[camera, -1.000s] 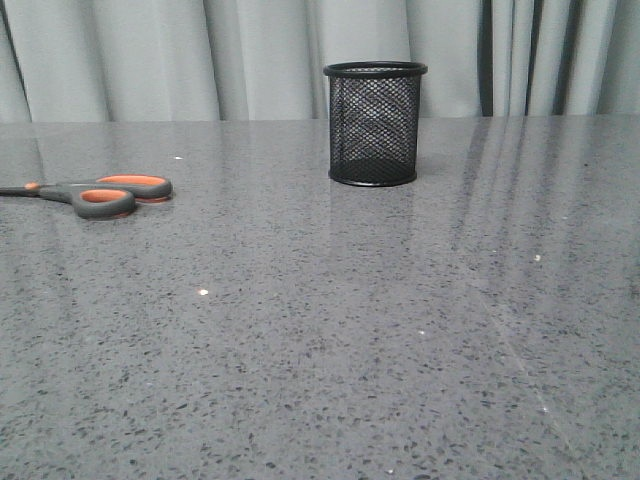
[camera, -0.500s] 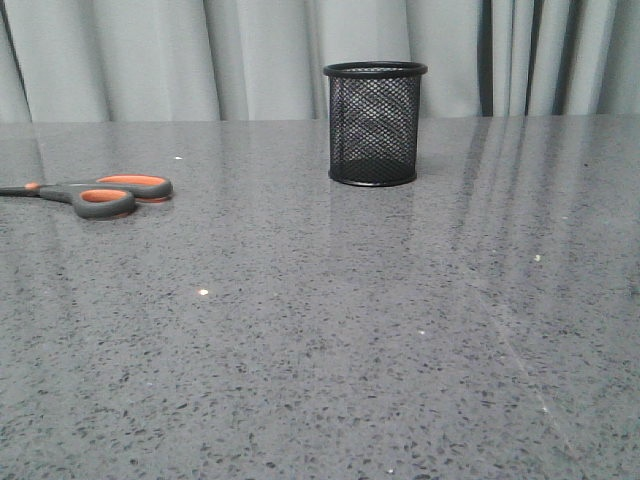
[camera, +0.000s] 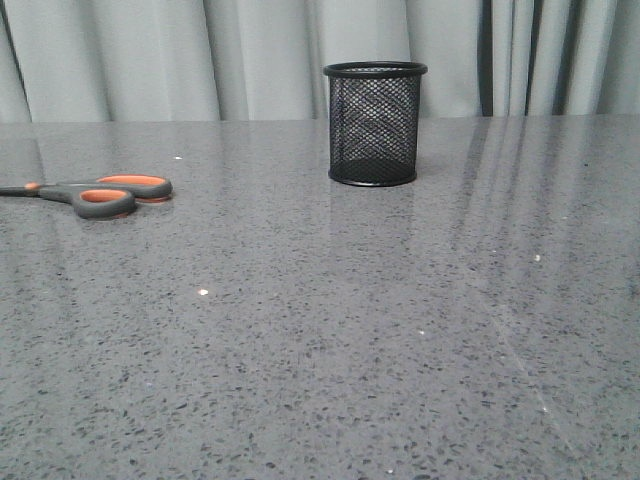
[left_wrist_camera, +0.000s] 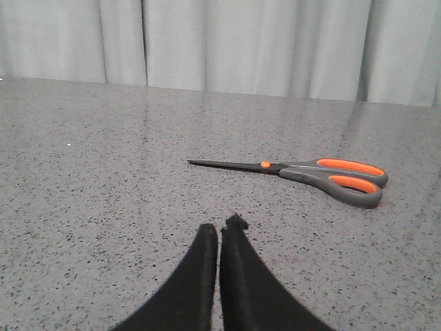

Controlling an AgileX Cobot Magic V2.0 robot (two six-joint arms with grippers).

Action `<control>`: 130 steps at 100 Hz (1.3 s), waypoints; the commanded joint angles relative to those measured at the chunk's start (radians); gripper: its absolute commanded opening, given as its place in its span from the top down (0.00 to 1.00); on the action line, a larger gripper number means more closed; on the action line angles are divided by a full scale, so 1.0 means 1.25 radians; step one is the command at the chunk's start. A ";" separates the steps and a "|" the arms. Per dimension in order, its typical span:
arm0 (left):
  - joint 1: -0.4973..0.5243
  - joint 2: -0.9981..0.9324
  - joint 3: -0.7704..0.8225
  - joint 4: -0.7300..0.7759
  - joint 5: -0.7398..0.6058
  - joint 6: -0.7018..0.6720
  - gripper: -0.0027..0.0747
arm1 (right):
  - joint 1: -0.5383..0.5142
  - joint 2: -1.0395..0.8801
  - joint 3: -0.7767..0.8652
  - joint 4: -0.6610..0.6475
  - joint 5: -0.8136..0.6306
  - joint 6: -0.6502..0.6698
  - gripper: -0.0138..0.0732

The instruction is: Put scissors into bucket

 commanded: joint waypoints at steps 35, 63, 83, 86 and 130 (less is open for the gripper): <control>0.002 -0.022 0.031 -0.370 -0.084 -0.008 0.99 | -0.004 -0.019 0.004 0.268 -0.152 -0.003 0.92; 0.002 -0.022 -0.006 -0.499 -0.076 -0.008 0.99 | -0.004 -0.018 -0.024 0.519 -0.145 -0.003 0.91; 0.002 0.015 -0.150 -0.427 0.024 0.027 0.99 | -0.004 0.003 -0.130 0.466 -0.037 -0.003 0.89; 0.002 0.032 -0.178 -0.400 0.048 0.036 0.99 | -0.004 0.014 -0.156 0.444 -0.018 -0.003 0.89; 0.002 0.419 -0.603 -0.328 0.434 0.271 0.99 | -0.004 0.408 -0.558 0.294 0.356 -0.062 0.89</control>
